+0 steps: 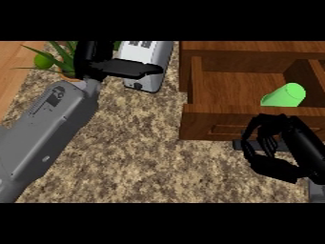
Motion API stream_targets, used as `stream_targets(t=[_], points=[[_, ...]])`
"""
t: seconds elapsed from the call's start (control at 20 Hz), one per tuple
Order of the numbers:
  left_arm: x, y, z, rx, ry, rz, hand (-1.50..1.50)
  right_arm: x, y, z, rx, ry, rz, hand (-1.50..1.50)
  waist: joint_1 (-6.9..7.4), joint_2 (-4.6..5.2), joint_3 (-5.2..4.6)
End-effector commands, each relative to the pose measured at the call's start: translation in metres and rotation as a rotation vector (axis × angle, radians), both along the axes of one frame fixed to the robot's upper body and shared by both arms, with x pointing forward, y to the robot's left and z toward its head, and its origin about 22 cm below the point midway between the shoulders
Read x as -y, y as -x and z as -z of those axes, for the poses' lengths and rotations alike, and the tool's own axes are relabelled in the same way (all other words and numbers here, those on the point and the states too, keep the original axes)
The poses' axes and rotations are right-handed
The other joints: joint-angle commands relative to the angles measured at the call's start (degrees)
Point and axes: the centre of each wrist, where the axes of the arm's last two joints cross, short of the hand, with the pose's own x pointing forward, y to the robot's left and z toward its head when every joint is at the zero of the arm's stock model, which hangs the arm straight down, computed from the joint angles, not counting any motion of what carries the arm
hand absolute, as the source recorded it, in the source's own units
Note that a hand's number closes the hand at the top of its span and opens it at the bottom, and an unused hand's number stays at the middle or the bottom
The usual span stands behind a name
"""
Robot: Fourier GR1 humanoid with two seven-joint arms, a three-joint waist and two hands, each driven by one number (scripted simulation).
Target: Pick up the cup, place it into the drawer and close the drawer
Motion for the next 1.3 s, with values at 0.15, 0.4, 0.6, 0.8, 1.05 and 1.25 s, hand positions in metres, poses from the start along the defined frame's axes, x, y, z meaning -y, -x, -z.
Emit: stream_targets(t=[0.15, 0.4, 0.6, 0.8, 1.05, 1.25], points=[[-0.051, 0.015, 0.01, -0.004, 0.01, -0.016, -1.5, -0.026, -0.042, 0.025, 0.029, 0.34, -0.005, 1.5, 1.02, 0.48, -0.01], [-0.089, 0.036, 0.017, -0.01, 0.009, -0.02, -1.5, -0.021, -0.061, 0.076, 0.029, 0.467, -0.007, 1.5, 1.04, 0.46, 0.07], [-0.097, 0.048, 0.018, -0.015, 0.014, -0.027, -1.5, -0.051, -0.091, 0.096, 0.018, 0.481, -0.001, 1.5, 0.33, 0.47, 0.07], [-0.119, 0.054, 0.03, -0.02, 0.011, -0.018, -1.5, -0.051, -0.128, 0.097, -0.003, 0.478, -0.004, 1.5, 0.33, 0.73, 0.07], [-0.125, 0.058, 0.027, -0.006, 0.027, -0.033, -1.5, -0.022, -0.151, 0.103, -0.044, 0.43, 0.023, 1.5, 1.18, 1.27, 0.14], [-0.13, 0.071, 0.036, -0.003, 0.03, 0.007, -1.5, -0.007, -0.165, 0.093, -0.085, 0.429, 0.057, 1.5, 2.88, 1.7, 0.19]])
